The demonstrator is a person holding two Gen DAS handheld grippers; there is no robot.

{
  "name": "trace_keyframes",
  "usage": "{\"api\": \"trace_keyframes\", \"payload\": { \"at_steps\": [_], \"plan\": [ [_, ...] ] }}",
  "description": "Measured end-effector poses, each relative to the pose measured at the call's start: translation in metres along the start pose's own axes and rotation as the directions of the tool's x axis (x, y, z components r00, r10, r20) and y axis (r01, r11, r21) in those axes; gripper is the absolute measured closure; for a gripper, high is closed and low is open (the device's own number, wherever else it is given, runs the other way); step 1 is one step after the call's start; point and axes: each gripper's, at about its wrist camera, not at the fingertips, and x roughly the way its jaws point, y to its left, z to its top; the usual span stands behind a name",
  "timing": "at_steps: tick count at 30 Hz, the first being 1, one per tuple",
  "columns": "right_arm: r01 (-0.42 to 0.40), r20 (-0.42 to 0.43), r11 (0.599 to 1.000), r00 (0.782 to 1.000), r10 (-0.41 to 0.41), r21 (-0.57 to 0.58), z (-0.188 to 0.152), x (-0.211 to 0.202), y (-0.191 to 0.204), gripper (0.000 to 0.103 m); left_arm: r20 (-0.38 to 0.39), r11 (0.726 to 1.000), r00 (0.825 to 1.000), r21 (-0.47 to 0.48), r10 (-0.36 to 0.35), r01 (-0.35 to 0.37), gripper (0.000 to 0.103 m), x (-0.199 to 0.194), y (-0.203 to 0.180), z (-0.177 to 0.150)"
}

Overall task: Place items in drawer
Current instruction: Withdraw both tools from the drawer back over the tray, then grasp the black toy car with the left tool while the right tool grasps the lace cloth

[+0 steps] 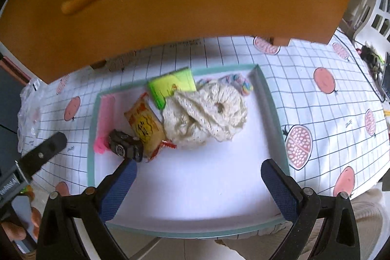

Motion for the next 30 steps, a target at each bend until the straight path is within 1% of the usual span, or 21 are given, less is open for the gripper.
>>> {"api": "trace_keyframes", "payload": {
  "at_steps": [7,9,11,18,23,25,27,30],
  "plan": [
    [0.024,-0.029,0.999,0.999,-0.023,0.021,-0.006,0.019,-0.014,0.002,-0.004,0.999,1.000,0.039,-0.011,0.011,0.002,0.009,-0.008,-0.002],
    [0.021,-0.034,0.999,0.999,-0.019,0.050,-0.006,0.023,-0.020,0.004,-0.015,0.998,1.000,0.058,-0.016,0.017,0.005,0.012,-0.014,-0.006],
    [0.017,-0.032,0.997,0.999,-0.014,0.071,-0.005,0.024,-0.024,0.006,-0.034,0.998,0.999,0.064,-0.023,0.025,0.011,0.016,-0.017,-0.008],
    [0.007,-0.022,0.994,1.000,-0.005,0.105,0.000,0.032,-0.033,0.018,-0.078,0.994,0.995,0.081,-0.062,0.068,0.012,0.024,-0.031,-0.015],
    [0.002,-0.008,0.997,1.000,-0.002,0.080,0.008,0.038,-0.032,0.023,-0.128,0.992,0.988,0.081,-0.089,0.100,0.012,0.036,-0.043,-0.018],
    [0.005,0.000,0.998,1.000,-0.005,0.061,0.012,0.039,-0.029,0.025,-0.133,0.992,0.987,0.082,-0.087,0.098,0.012,0.041,-0.047,-0.018],
    [0.004,0.004,0.999,1.000,-0.004,0.042,0.016,0.040,-0.026,0.031,-0.140,0.993,0.987,0.076,-0.078,0.090,0.012,0.045,-0.047,-0.017],
    [0.010,0.004,1.000,1.000,-0.010,0.014,0.023,0.045,-0.020,0.033,-0.145,0.994,0.986,0.051,-0.086,0.094,0.012,0.049,-0.045,-0.017]
  ]
}}
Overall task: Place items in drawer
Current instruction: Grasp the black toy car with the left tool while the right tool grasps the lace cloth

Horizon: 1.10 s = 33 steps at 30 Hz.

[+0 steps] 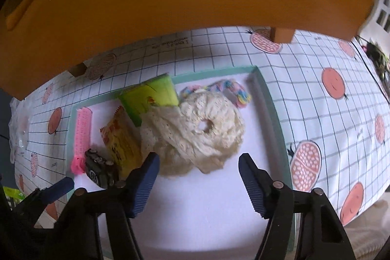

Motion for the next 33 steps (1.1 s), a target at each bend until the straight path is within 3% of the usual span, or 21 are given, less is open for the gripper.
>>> {"api": "trace_keyframes", "payload": {
  "at_steps": [4,15,18,28,33],
  "plan": [
    [0.014,-0.003,1.000,1.000,-0.014,-0.022,0.008,0.007,0.004,0.036,0.013,1.000,1.000,-0.020,-0.002,0.003,0.012,-0.002,0.005,0.003],
    [-0.011,-0.055,0.999,0.998,0.010,-0.035,0.009,0.025,0.009,0.076,0.015,0.995,1.000,-0.093,-0.015,0.017,0.012,0.002,0.010,0.013],
    [-0.040,-0.066,0.999,0.997,0.039,-0.010,0.004,0.026,0.003,0.083,0.012,0.994,1.000,-0.106,-0.016,0.017,0.017,0.005,0.011,0.015],
    [-0.136,-0.081,0.987,0.986,0.143,0.084,-0.013,0.016,-0.012,0.089,-0.018,0.976,1.000,-0.217,-0.025,0.021,0.025,0.019,0.021,0.020],
    [-0.170,-0.084,0.978,0.980,0.181,0.122,-0.022,0.010,-0.018,0.091,-0.028,0.979,0.999,-0.200,0.027,-0.032,0.031,0.022,0.016,0.022]
  ]
}}
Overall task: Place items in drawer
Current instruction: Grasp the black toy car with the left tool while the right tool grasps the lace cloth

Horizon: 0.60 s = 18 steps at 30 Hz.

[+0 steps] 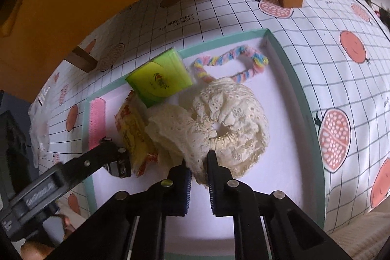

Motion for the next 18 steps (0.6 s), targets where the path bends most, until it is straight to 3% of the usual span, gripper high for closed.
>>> {"api": "trace_keyframes", "payload": {
  "at_steps": [10,12,13,18],
  "plan": [
    [-0.067,-0.001,0.992,0.998,0.068,0.109,-0.008,-0.009,-0.023,0.092,-0.015,0.997,0.997,0.019,0.071,-0.071,0.040,0.014,-0.006,0.000],
    [-0.078,-0.002,0.989,0.997,0.079,0.128,-0.010,-0.010,-0.026,0.092,-0.015,0.995,0.996,0.037,0.092,-0.092,0.044,0.016,-0.009,-0.001],
    [-0.082,-0.003,0.987,0.997,0.083,0.135,-0.010,-0.011,-0.028,0.092,-0.014,0.993,0.994,0.050,0.107,-0.106,0.052,0.016,-0.011,-0.002],
    [-0.095,-0.003,0.982,0.995,0.097,0.165,-0.013,-0.014,-0.034,0.092,-0.013,0.991,0.994,0.085,0.105,-0.103,0.055,0.017,-0.011,-0.005]
  ]
}}
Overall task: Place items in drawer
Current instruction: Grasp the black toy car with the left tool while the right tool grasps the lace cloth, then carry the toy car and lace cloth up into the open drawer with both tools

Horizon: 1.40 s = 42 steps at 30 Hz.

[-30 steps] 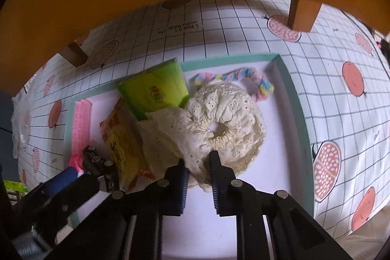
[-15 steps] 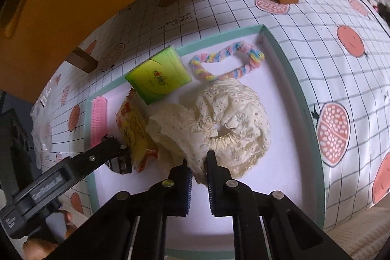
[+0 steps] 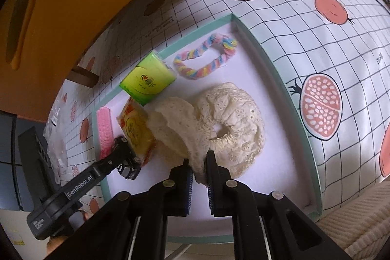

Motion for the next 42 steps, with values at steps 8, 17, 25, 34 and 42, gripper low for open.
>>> {"api": "trace_keyframes", "payload": {
  "at_steps": [8,17,25,34,42],
  "plan": [
    [-0.014,-0.007,0.999,1.000,0.015,0.041,-0.001,-0.002,-0.009,0.092,0.007,0.996,1.000,0.086,0.021,-0.022,0.060,0.002,-0.011,-0.012],
    [-0.041,0.020,0.997,0.999,0.040,0.058,-0.001,-0.011,-0.011,0.094,0.008,0.994,1.000,0.105,0.023,-0.023,0.069,-0.005,-0.010,-0.022],
    [-0.061,0.049,0.997,0.997,0.059,0.046,-0.003,-0.023,-0.009,0.095,0.027,0.995,1.000,0.096,-0.004,0.001,0.072,-0.027,0.003,-0.025],
    [-0.066,0.077,0.998,0.995,0.065,0.015,-0.007,-0.037,-0.004,0.095,0.064,0.993,0.998,0.114,-0.026,0.019,0.073,-0.047,-0.004,-0.023],
    [-0.066,0.108,0.998,0.992,0.068,-0.024,-0.008,-0.050,0.003,0.095,0.095,0.991,0.995,0.131,-0.039,0.027,0.073,-0.059,-0.013,-0.017]
  ]
}}
